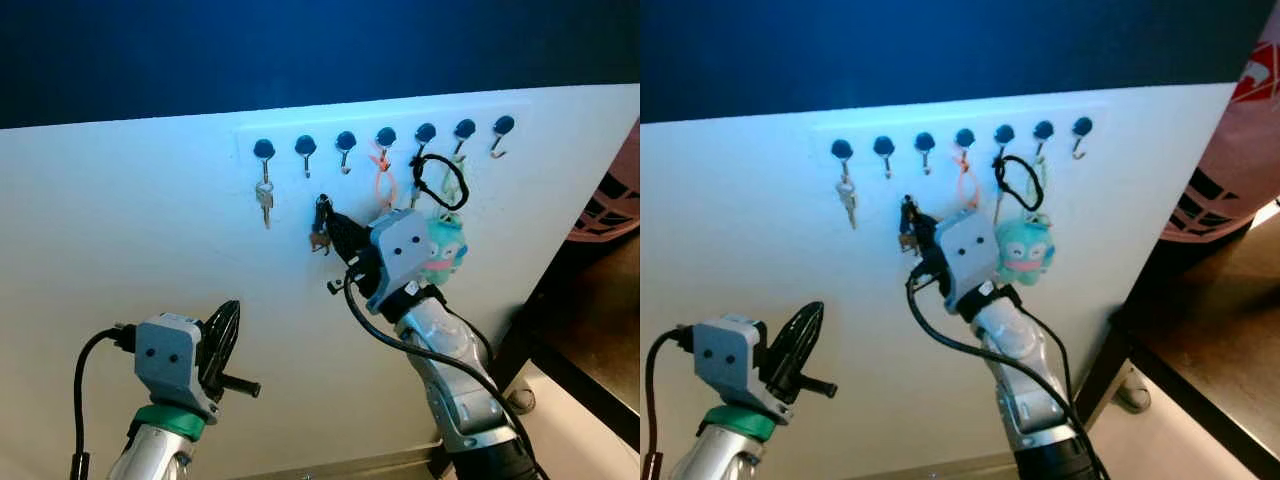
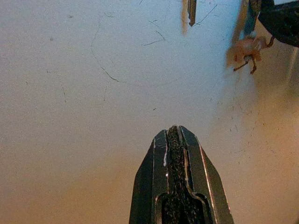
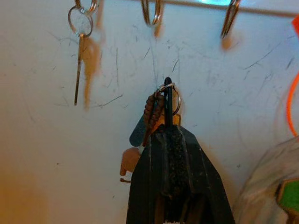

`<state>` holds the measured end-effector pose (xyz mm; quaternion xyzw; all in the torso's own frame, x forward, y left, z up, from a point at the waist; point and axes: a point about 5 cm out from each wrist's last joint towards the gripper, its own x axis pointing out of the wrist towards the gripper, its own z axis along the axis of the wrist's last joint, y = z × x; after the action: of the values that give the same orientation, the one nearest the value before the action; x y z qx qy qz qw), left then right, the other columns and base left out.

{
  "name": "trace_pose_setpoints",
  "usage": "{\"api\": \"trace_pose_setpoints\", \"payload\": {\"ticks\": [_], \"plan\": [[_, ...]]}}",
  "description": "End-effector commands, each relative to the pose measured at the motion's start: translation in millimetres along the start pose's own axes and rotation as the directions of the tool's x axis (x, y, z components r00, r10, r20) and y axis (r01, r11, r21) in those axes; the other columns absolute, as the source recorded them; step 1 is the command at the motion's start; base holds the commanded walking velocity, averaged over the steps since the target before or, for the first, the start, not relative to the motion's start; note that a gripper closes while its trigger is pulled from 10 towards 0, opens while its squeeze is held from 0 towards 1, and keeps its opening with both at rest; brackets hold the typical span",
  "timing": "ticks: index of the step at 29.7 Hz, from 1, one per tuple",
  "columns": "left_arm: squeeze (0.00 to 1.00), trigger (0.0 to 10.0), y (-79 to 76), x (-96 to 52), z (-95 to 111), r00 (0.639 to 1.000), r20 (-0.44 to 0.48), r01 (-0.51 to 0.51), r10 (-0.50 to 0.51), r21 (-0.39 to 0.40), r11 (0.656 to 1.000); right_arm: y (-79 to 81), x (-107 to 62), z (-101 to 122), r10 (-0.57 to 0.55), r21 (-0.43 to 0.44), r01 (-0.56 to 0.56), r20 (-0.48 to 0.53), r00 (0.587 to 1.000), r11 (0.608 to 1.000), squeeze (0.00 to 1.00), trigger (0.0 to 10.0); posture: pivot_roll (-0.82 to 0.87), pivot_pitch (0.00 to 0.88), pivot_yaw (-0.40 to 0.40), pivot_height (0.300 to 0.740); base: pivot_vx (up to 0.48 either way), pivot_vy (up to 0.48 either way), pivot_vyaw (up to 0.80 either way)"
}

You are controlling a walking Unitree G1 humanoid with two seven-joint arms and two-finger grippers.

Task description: Hang keys on a hook

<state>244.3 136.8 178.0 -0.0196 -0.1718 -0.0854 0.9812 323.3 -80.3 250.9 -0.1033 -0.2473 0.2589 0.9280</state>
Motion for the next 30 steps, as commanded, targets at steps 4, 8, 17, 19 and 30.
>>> {"api": "trace_pose_setpoints", "payload": {"ticks": [4, 8, 17, 19, 30], "plan": [[0.00, 10.0, 2.9, -3.3, -6, 1.000, -0.026, -0.011, 0.011, 0.006, 1.000, 8.6, -0.7, 5, 0.026, 0.033, -0.027, 0.047, 0.999, 0.999, 0.00, 10.0, -0.14, 0.079, 0.122, 0.740, 0.000, 0.000, 0.00], [0.00, 10.0, 4.2, -3.1, -5, 1.000, -0.024, -0.018, 0.018, 0.010, 1.000, 9.3, -0.2, 26, 0.003, 0.068, -0.017, 0.198, 0.980, 0.998, 0.00, 10.0, -0.14, 0.079, 0.122, 0.740, 0.000, 0.000, 0.00], [0.00, 10.0, 4.1, -1.8, -5, 1.000, -0.023, -0.019, 0.019, 0.009, 1.000, 12.1, 3.2, 32, 0.038, 0.073, -0.055, 0.219, 0.975, 0.996, 0.00, 10.0, -0.14, 0.084, 0.126, 0.740, 0.000, 0.000, 0.00], [0.00, 10.0, 4.5, 0.3, -5, 1.000, -0.020, -0.017, 0.017, 0.009, 1.000, 9.7, 5.9, 34, 0.028, 0.070, -0.045, 0.221, 0.975, 0.997, 0.00, 10.0, -0.14, 0.086, 0.129, 0.740, 0.000, 0.000, 0.00], [0.00, 10.0, 3.4, 3.3, -5, 1.000, -0.020, -0.008, 0.008, 0.007, 1.000, 5.4, 16.2, 30, 0.027, 0.050, -0.037, 0.181, 0.983, 0.998, 0.00, 10.0, -0.15, 0.088, 0.136, 0.740, 0.000, 0.000, 0.00]]}}
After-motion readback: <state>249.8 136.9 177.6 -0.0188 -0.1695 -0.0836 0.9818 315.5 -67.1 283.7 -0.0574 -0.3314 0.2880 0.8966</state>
